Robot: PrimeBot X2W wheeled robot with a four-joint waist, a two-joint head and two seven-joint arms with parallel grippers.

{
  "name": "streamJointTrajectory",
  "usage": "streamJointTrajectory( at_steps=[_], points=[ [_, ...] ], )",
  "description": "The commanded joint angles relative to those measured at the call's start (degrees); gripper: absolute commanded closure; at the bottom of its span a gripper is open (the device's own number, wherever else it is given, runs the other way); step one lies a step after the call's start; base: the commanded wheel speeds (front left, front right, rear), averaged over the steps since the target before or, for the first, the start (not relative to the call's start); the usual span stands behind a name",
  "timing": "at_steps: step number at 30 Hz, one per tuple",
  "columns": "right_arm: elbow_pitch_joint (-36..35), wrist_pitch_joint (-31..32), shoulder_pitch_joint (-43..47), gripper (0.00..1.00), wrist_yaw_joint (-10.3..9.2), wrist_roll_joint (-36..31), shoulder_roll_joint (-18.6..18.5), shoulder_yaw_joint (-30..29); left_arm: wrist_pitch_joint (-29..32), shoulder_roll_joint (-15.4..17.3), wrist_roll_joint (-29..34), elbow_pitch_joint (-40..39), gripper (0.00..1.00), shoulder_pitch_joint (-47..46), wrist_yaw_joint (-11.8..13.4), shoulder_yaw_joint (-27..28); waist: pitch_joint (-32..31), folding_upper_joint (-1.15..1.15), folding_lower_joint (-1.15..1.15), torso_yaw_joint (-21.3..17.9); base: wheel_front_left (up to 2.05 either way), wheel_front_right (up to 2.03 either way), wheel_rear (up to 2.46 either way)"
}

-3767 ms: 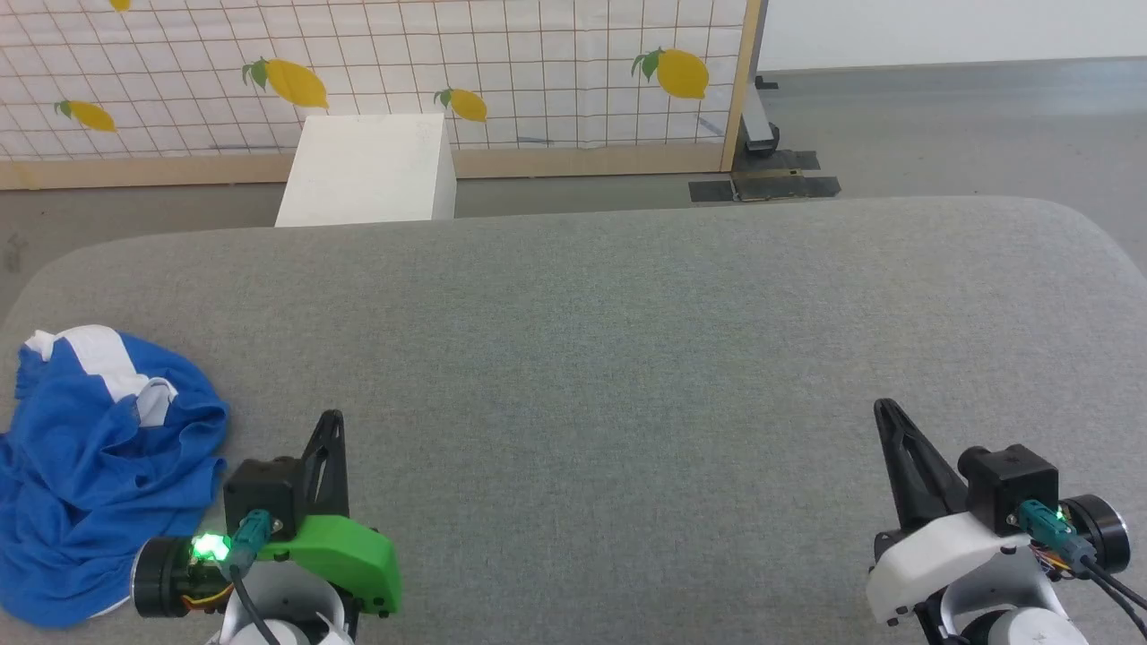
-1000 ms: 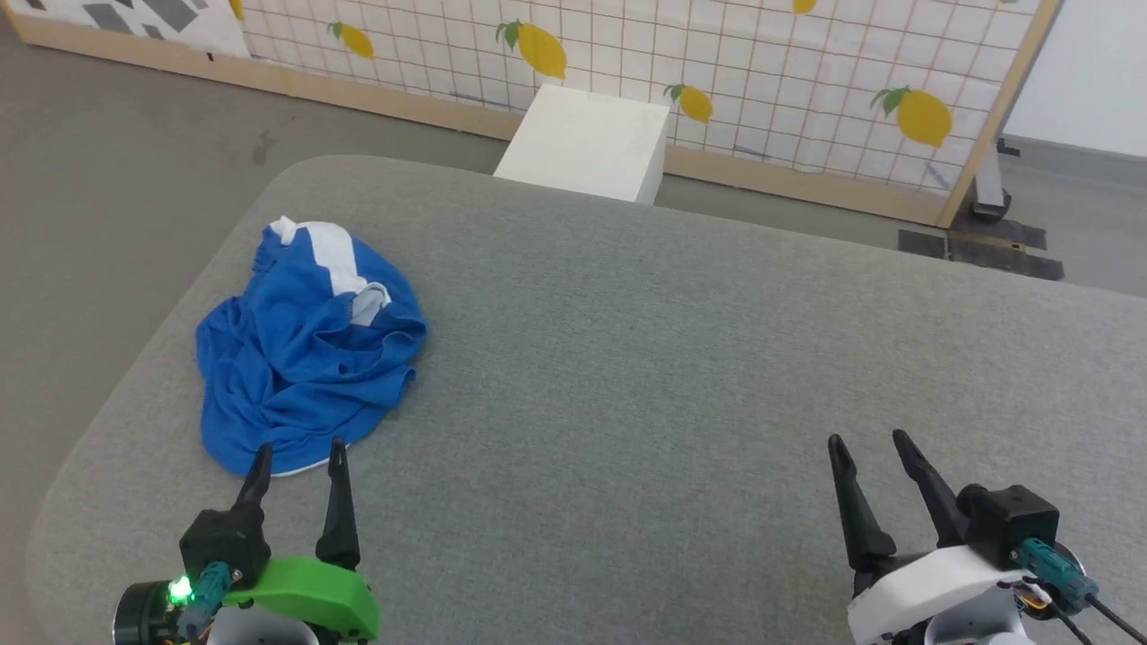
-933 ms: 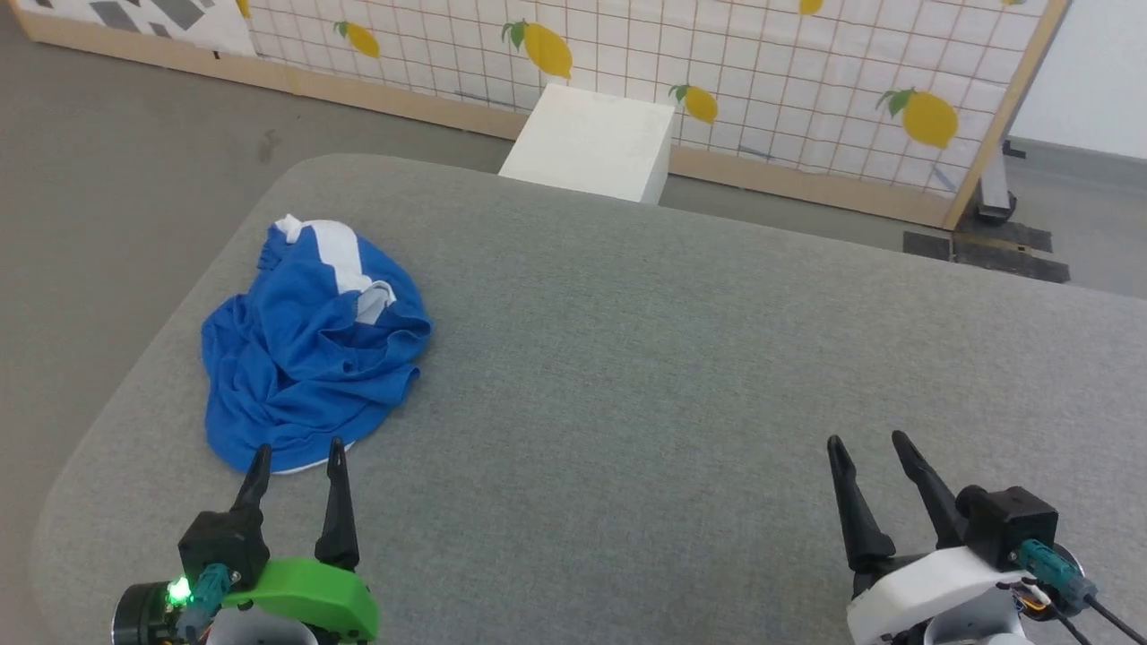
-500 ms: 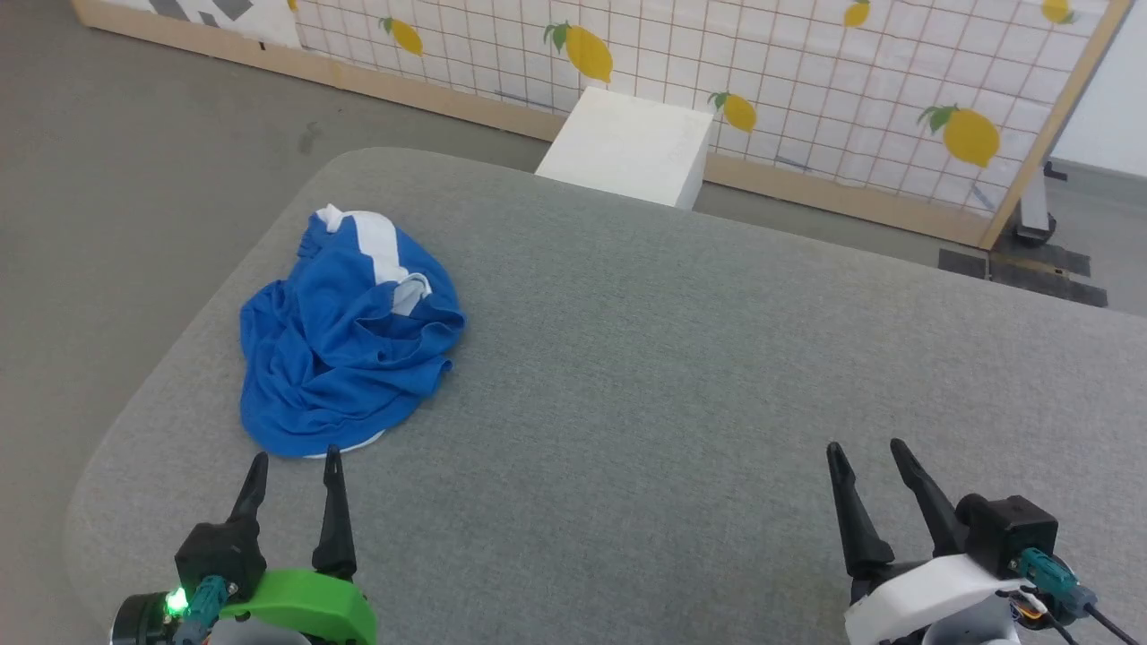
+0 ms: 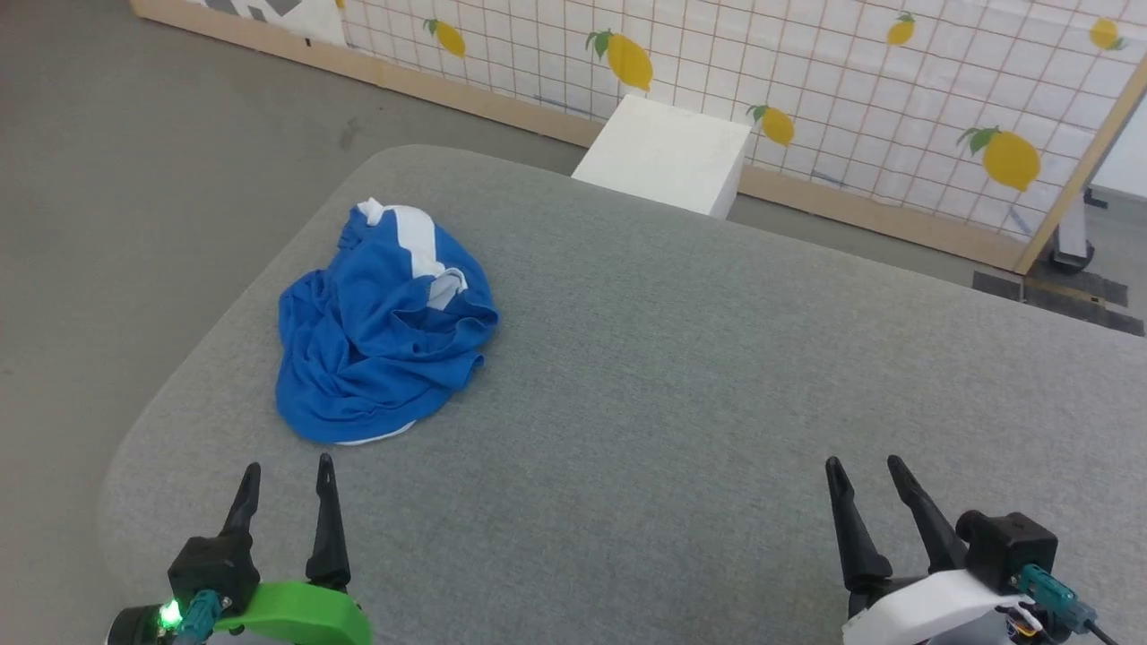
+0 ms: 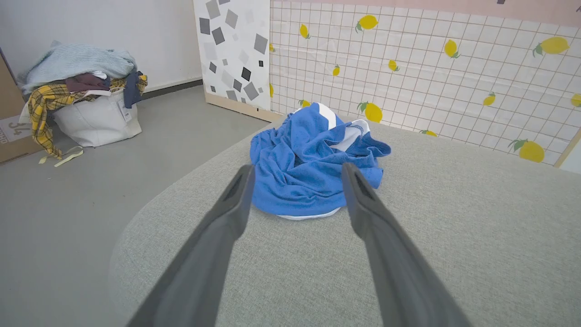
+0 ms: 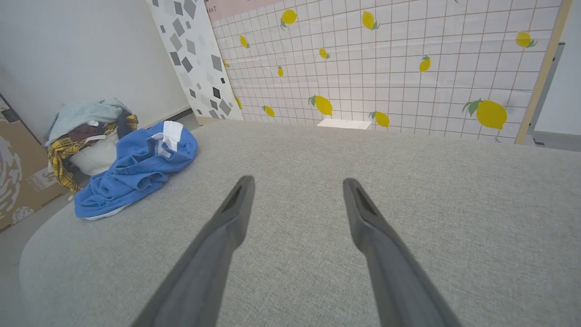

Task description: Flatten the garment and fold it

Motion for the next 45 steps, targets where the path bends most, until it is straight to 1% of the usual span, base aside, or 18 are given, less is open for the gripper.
streamJointTrajectory(
  at_steps=[1,9,15,21,23,25,27,28,34,36,38,41,45],
  points=[
    [0.53,-0.59,0.50,0.00,-0.06,0.64,-0.03,0.05,-0.72,-0.25,-0.61,0.36,0.00,1.14,-0.33,0.24,0.04,0.00,0.00,0.45,0.00,0.00,0.00],
    [1.49,-1.54,0.41,0.00,-0.07,1.49,-0.03,0.14,-1.66,-0.27,-1.16,0.73,0.00,1.37,-0.58,0.45,0.22,0.00,0.00,1.71,0.00,0.00,0.00],
    [2.21,-2.25,-0.03,0.00,-0.07,1.84,-0.04,0.25,-2.37,-0.25,-1.23,0.74,0.00,0.33,-1.25,0.80,1.02,0.00,0.00,1.85,0.00,0.00,0.00],
    [2.29,-2.55,-0.87,0.00,-0.08,1.51,-0.04,0.08,-2.67,-0.11,-2.88,0.63,0.00,-2.33,-2.47,1.71,2.53,0.00,0.00,0.68,0.00,0.00,0.00],
    [2.20,-2.55,-1.17,0.00,-0.08,1.12,-0.04,-0.20,-2.65,0.43,-4.07,1.86,0.00,-4.62,-3.24,1.75,3.32,0.00,0.00,0.09,0.00,0.00,0.00],
    [2.11,-2.55,-1.74,0.00,-0.08,0.50,-0.04,-0.32,-1.41,1.16,-5.99,4.03,0.00,-8.00,-3.99,1.62,4.57,0.00,0.00,-0.74,0.00,0.00,0.00],
    [2.01,-2.55,-2.46,0.00,-0.08,-0.26,-0.04,-0.55,1.85,1.73,-9.73,7.06,0.00,-12.17,-4.76,1.45,6.00,0.00,0.00,-1.68,0.00,0.00,0.00],
    [1.89,-2.55,-2.99,0.00,-0.08,-0.74,-0.04,-0.71,3.99,3.16,-10.49,8.86,0.00,-14.66,-5.13,0.19,7.11,0.00,0.00,-2.31,0.00,0.00,0.00],
    [1.40,-2.55,-6.23,0.00,-0.08,-3.31,-0.04,-0.85,14.46,8.68,-19.61,19.16,0.00,-26.81,-5.64,-4.12,13.20,0.00,0.00,-6.50,0.00,0.00,0.00],
    [1.20,-2.55,-7.12,0.00,-0.08,-3.99,-0.04,-0.86,18.26,10.24,-23.17,22.78,0.00,-30.12,-5.65,-4.78,15.05,0.00,0.00,-8.06,0.00,0.00,0.00],
    [0.97,-2.55,-7.92,0.00,-0.08,-4.27,-0.04,-1.10,23.08,11.98,-25.44,26.97,0.00,-32.72,-5.66,-5.57,16.79,0.00,0.00,-9.77,0.00,0.00,0.00],
    [0.61,-2.55,-8.39,0.00,-0.08,-4.20,-0.04,-1.63,25.76,13.04,-28.20,30.63,0.00,-35.48,-5.67,-5.57,18.40,0.00,0.00,-11.22,0.00,0.00,0.00],
    [0.04,-2.55,-8.78,0.00,-0.08,-4.10,-0.04,-1.29,28.62,14.80,-29.14,35.46,0.00,-37.77,-5.67,-6.69,20.16,0.00,0.00,-12.67,0.00,0.00,0.00]
  ],
)
